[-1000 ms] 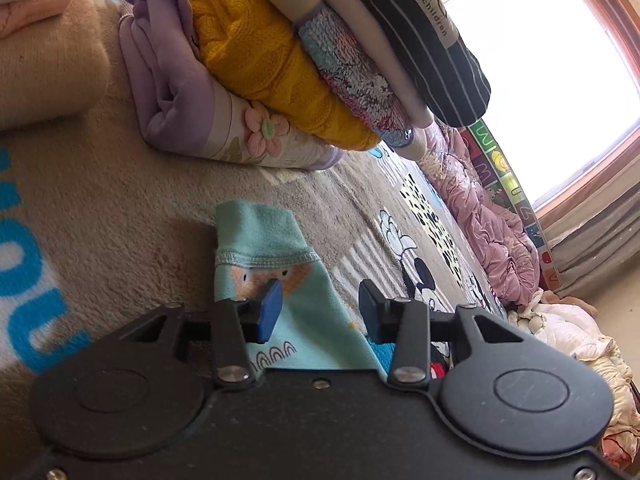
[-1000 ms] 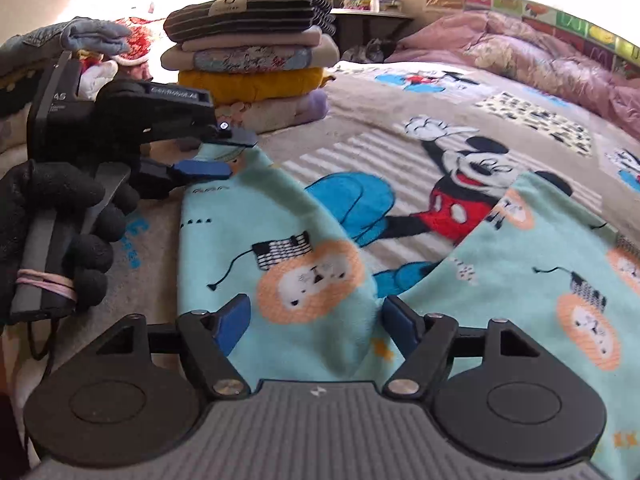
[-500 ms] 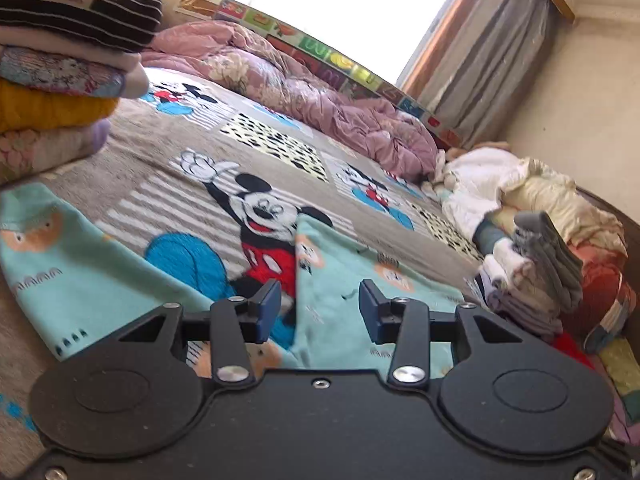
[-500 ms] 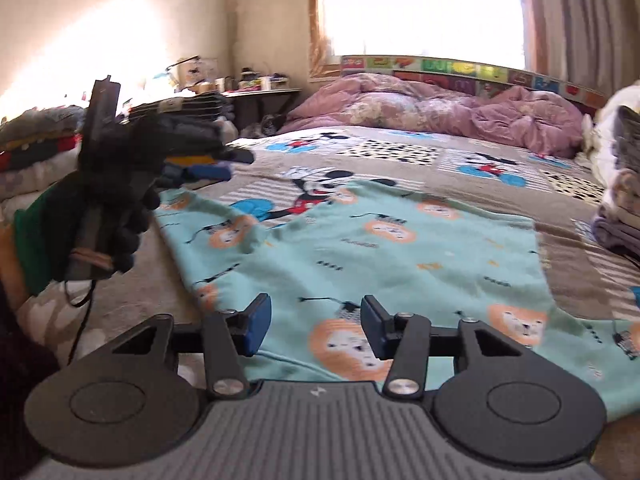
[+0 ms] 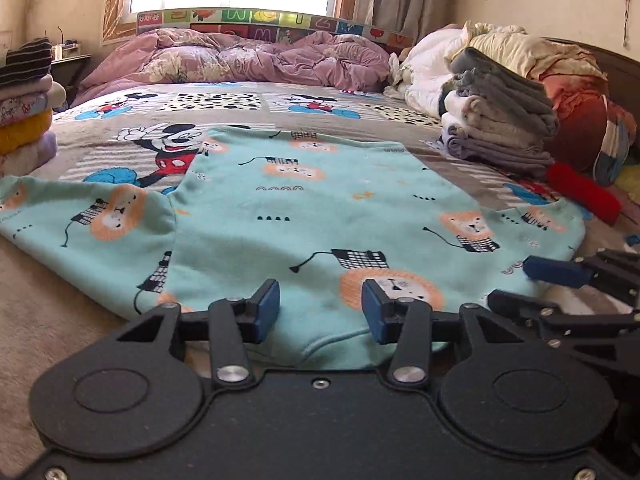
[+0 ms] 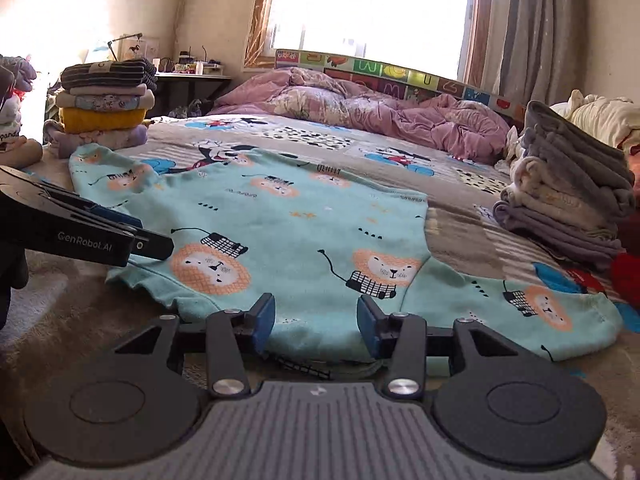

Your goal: Fold clothes

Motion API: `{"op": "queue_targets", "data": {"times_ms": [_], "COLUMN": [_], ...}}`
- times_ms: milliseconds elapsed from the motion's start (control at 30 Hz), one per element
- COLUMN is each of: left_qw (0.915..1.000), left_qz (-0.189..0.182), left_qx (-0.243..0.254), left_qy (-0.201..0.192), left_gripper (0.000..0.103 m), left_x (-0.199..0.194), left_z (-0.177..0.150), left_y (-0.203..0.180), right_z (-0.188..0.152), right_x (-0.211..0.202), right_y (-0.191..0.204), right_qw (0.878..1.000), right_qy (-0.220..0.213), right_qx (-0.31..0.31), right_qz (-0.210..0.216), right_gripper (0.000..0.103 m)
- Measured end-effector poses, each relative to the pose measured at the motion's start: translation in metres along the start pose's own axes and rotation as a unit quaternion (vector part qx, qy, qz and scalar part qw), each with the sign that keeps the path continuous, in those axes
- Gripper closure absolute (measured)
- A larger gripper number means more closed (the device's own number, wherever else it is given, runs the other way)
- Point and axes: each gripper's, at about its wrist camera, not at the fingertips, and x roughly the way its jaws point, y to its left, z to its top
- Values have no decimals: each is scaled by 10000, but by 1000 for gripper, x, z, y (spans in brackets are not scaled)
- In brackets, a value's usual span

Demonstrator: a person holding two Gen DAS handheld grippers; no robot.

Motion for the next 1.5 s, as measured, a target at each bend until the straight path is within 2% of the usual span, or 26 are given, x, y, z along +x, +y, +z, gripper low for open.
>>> {"op": "queue_targets", "data": {"times_ms": [33,100,133,200,267,333,400,500,600,700,867,967,1067,1100,1167,1267,1333,1367,1500], "left_qw": [9996,9976,9977,9995,9988,9977,9992,9995,9997,10000,9942,9806,9636,9580,9469,9300,9208,9131,8902], "left_qz": [151,393,427,238,378,505,303,310,179,-42,-246,-409,-654,-730,-911,-1239,-1267,-1276,-1115], "left_qx": [162,558,497,215,294,365,227,33,-81,1,1038,1867,2487,2663,2937,3189,3379,3531,4063], "left_qy": [200,151,190,-24,127,266,92,-82,-108,-24,171,433,733,773,945,1347,1482,1591,1735], "left_gripper": [53,52,52,50,47,47,47,46,39,39,38,38,38,38,37,37,37,37,37], "left_x": [5,7,3,-9,-6,-3,-11,-22,-28,-24,4,30,55,62,77,101,114,122,144], "left_z": [-5,-12,-10,-6,-10,-14,-6,8,26,57,111,131,139,141,140,133,124,119,102], "left_y": [-7,-18,-22,-20,-24,-28,-29,-30,-32,-41,-94,-141,-186,-201,-230,-266,-287,-300,-337], "right_z": [-1,-1,-1,-1,-4,-11,-24,-43,-52,-53,-57,-58,-61,-62,-62,-62,-60,-59,-58], "right_x": [-2,-5,-6,-17,-30,-41,-42,-38,-30,-21,-15,-11,-16,-18,-19,-18,-17,-17,-14], "right_y": [0,-6,-8,-12,-18,-36,-57,-85,-99,-104,-103,-103,-92,-89,-85,-85,-84,-83,-76], "right_qw": [10000,9998,9995,9993,9976,9856,9664,9350,9245,9179,9059,8994,9019,9022,9010,8937,8943,8961,9084], "right_qy": [22,114,160,125,26,-11,42,119,6,-167,-371,-489,-521,-510,-508,-495,-474,-470,-529], "right_qx": [0,120,180,247,646,1644,2526,3509,3798,3955,4200,4317,4246,4232,4228,4353,4337,4301,4048], "right_qz": [16,125,180,235,255,403,468,490,317,270,410,490,594,651,823,969,998,995,909], "right_gripper": [52,53,53,52,51,48,46,45,45,42,41,41,41,41,34,32,32,32,32]}}
